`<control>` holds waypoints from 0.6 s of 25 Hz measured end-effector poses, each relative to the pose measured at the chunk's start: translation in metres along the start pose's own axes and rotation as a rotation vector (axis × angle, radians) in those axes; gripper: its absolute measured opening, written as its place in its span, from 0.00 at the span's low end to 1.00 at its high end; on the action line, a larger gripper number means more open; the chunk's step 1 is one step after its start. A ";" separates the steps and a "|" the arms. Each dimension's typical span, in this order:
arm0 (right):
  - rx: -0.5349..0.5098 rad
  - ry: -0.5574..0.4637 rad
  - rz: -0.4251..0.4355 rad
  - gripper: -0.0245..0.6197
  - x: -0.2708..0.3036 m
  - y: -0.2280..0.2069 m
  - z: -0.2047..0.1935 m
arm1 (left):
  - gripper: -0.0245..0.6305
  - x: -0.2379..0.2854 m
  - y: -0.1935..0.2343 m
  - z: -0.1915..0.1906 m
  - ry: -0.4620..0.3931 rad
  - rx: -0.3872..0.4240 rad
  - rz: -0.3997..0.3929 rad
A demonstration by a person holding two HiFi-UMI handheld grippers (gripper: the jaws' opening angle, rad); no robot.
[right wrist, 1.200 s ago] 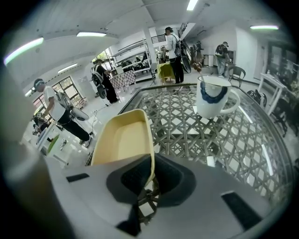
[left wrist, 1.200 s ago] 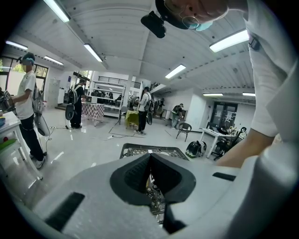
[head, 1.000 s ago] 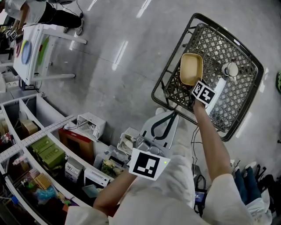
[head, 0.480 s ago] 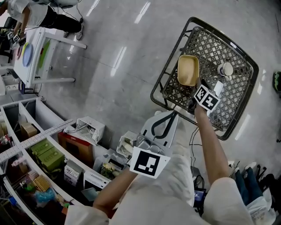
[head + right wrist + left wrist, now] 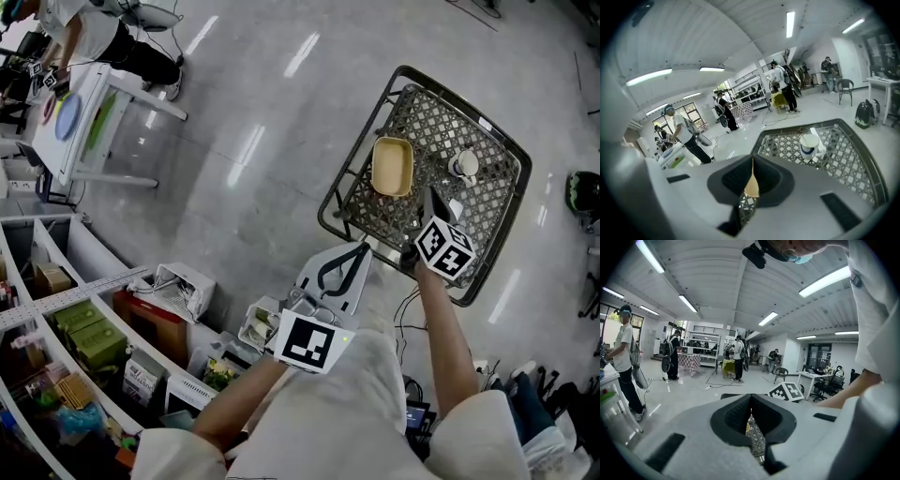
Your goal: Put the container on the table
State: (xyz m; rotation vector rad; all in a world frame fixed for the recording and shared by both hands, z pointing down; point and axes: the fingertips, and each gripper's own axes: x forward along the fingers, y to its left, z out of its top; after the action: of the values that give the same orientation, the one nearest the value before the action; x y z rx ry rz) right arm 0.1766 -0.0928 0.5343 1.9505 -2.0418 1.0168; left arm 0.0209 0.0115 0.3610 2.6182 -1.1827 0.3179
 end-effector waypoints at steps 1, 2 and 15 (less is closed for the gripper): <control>-0.023 -0.016 0.012 0.07 -0.011 0.006 0.007 | 0.07 -0.003 -0.002 0.002 -0.006 0.001 0.000; -0.044 -0.032 0.023 0.07 -0.021 0.012 0.012 | 0.07 -0.006 -0.003 0.004 -0.011 0.000 0.001; -0.279 -0.190 0.183 0.07 -0.152 0.090 0.066 | 0.07 -0.042 0.003 0.027 -0.077 0.053 0.026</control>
State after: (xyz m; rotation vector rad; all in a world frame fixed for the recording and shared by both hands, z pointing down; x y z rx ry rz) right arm 0.1387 -0.0085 0.3703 1.8025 -2.3515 0.5513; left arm -0.0059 0.0312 0.3238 2.6850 -1.2511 0.2591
